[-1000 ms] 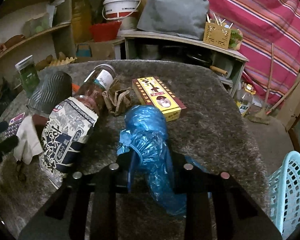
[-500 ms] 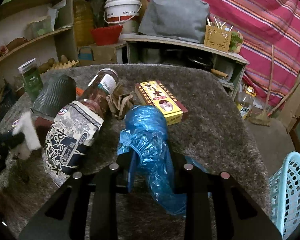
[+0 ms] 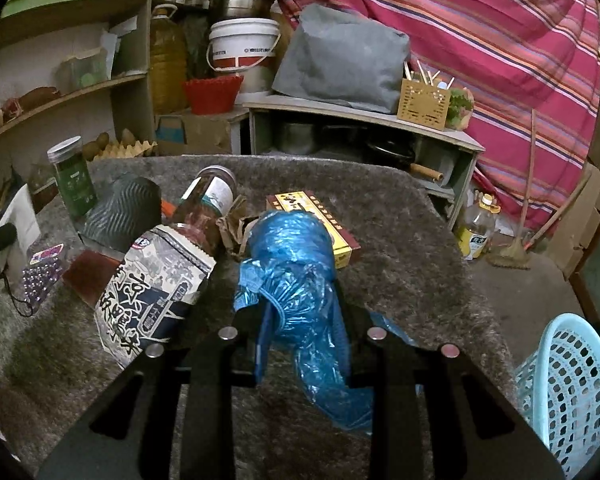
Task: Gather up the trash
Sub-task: 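Lift the white cloth with the left tool while the right tool lifts the blue bag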
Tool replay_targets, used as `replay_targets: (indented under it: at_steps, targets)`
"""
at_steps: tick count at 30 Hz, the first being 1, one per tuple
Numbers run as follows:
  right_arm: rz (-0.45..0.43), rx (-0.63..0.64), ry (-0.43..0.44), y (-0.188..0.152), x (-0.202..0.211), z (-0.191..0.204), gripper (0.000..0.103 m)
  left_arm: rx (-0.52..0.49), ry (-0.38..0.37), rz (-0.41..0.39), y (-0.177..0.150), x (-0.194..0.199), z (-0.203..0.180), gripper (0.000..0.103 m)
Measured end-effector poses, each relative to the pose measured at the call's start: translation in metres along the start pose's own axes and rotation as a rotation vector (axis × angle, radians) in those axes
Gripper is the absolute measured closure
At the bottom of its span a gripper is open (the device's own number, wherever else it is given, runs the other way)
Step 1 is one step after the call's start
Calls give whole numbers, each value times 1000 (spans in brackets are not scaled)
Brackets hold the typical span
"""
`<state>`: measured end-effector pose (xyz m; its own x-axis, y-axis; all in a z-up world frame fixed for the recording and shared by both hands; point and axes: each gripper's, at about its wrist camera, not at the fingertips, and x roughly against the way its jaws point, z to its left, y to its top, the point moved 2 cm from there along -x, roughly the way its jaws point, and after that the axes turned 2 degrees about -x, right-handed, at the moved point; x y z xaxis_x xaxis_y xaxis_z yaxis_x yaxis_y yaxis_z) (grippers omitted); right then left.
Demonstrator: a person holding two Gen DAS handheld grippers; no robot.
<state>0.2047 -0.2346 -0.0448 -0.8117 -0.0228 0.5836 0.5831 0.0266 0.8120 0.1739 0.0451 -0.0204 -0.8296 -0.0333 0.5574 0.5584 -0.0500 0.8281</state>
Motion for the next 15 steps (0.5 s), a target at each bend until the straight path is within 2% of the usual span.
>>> replay_targets:
  at_steps: [15]
  targets:
    - [-28, -16, -6, 0, 12, -10, 76, -7, 25, -12, 3, -1, -9, 90]
